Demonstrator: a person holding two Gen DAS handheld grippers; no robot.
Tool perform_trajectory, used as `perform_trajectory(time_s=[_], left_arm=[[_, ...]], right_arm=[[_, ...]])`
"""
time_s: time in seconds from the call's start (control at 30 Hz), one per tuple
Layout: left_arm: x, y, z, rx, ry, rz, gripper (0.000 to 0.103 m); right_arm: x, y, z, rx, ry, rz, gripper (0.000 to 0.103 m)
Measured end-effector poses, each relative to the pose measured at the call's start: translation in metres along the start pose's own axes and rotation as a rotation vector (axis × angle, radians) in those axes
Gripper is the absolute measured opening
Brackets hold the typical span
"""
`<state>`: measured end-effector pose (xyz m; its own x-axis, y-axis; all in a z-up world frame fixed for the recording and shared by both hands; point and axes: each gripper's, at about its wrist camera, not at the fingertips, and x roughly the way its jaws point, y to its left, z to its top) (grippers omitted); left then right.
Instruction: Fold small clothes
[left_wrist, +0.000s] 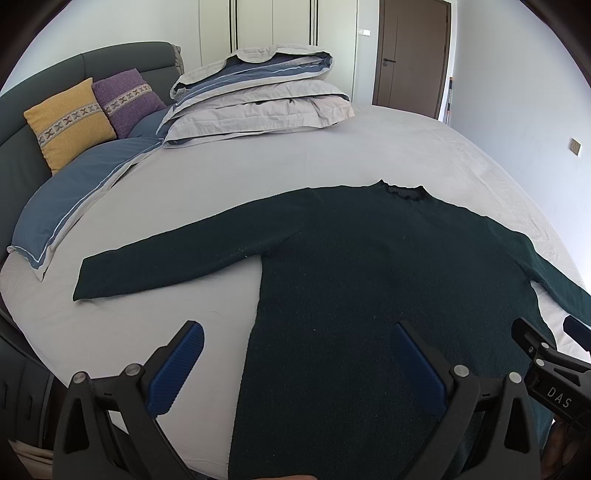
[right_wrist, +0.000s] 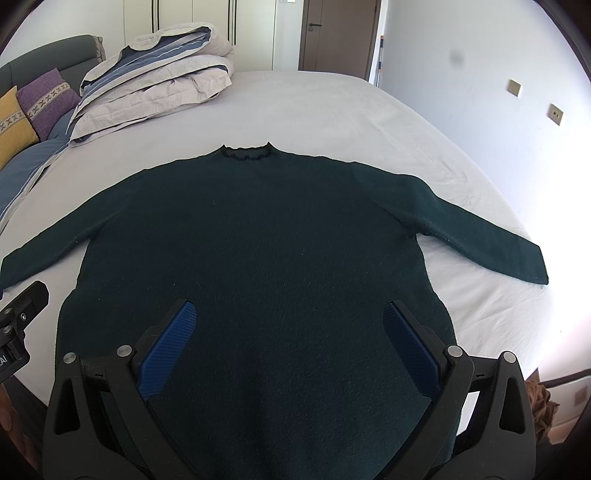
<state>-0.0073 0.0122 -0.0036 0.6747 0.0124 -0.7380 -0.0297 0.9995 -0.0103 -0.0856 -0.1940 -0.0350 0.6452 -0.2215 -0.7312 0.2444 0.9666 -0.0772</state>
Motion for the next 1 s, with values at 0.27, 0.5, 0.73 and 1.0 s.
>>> perform_trajectory(time_s=[0.27,0.5,0.73,1.0], left_arm=[[0.001,-0.001,-0.003,0.0,0.002,-0.001,0.103],[0.004,-0.001,-0.004,-0.004,0.009,-0.004,0.103],[0.014,-0.004,-0.006,-0.028,0.039,-0.011,0.103],[0.033,0.004,-0.006,-0.085,0.066,-0.054,0.103]], right_arm=[[0.004,0.003,-0.006,-0.002,0.005,0.002,0.103],[0.006,0.004,-0.007,-0.004,0.004,-0.002,0.103],[0.015,-0.015,-0.003,0.017,0.016,0.016,0.103],[0.04,-0.157,0.009,0.274,0.032,0.021,0.103]])
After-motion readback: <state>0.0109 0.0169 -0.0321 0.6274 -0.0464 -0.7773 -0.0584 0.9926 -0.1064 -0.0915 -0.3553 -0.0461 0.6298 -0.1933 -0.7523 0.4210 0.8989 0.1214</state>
